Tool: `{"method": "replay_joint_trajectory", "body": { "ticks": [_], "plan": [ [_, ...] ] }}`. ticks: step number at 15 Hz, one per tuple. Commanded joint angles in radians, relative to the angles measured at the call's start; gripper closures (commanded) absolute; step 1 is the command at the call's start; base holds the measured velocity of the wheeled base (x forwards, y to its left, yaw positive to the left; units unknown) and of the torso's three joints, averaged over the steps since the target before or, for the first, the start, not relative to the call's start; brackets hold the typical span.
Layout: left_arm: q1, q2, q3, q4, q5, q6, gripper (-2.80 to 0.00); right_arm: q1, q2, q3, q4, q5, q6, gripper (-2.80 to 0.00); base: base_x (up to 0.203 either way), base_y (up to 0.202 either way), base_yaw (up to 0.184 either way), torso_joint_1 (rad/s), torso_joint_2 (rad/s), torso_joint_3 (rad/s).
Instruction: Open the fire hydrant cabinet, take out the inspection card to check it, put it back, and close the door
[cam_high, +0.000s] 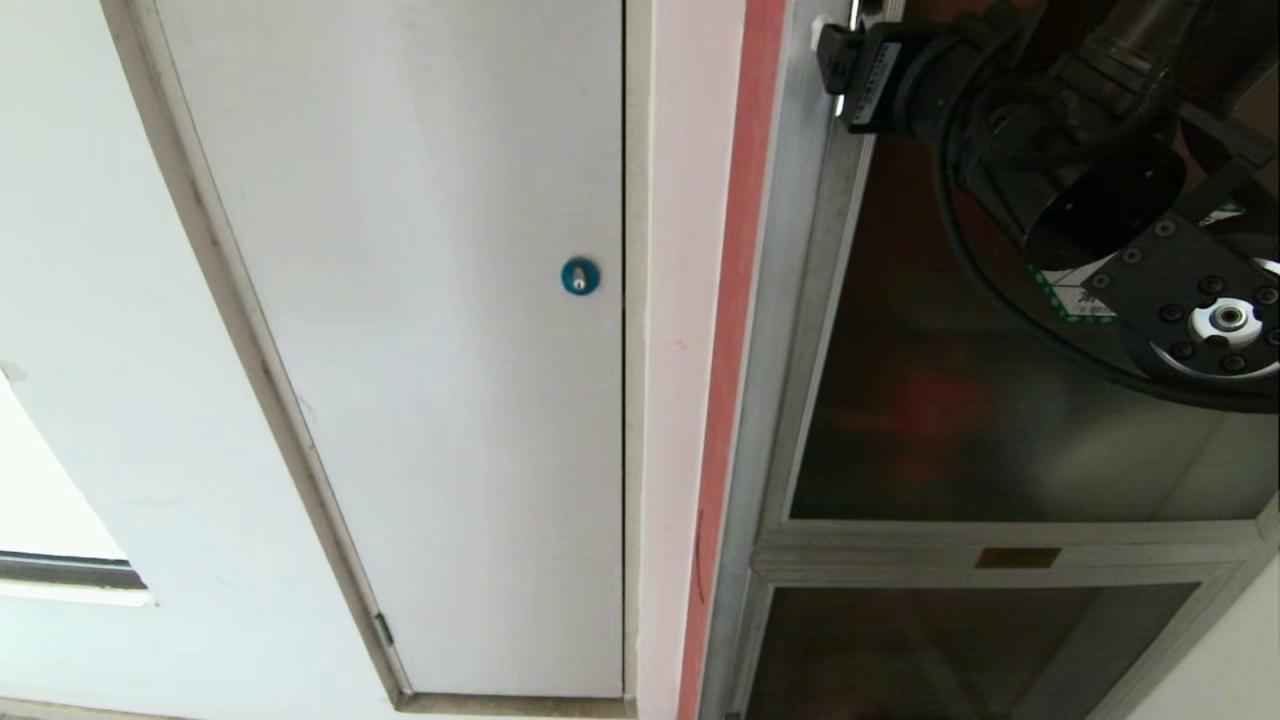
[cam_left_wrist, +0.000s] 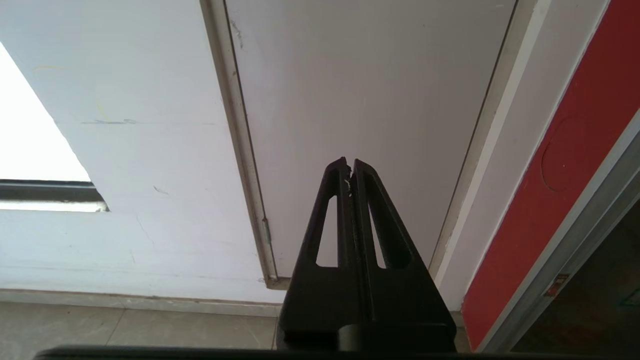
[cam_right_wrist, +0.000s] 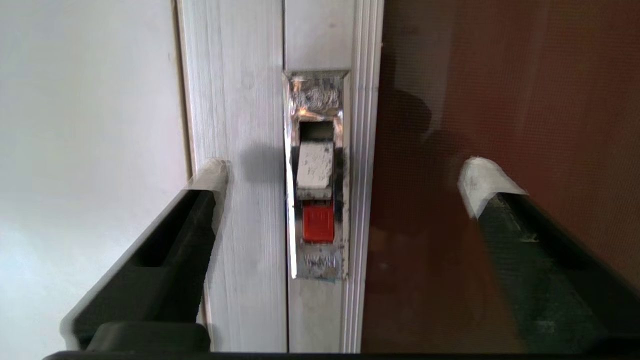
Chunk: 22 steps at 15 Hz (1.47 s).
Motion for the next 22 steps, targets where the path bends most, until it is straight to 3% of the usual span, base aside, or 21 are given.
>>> {"method": "replay_joint_trajectory", "body": {
  "ticks": [1, 22],
  "plan": [
    [0.000, 0.001, 0.006, 0.000, 0.001, 0.000, 0.00, 0.000, 0.010, -0.007, -0.005, -0.002, -0.001, 0.00, 0.000, 0.000, 0.000, 0.000, 0.00, 0.000],
    [0.000, 0.000, 0.006, 0.000, 0.001, 0.000, 0.00, 0.003, -0.050, 0.020, 0.022, -0.030, -0.001, 0.00, 0.000, 0.000, 0.000, 0.000, 0.00, 0.000]
  ]
}}
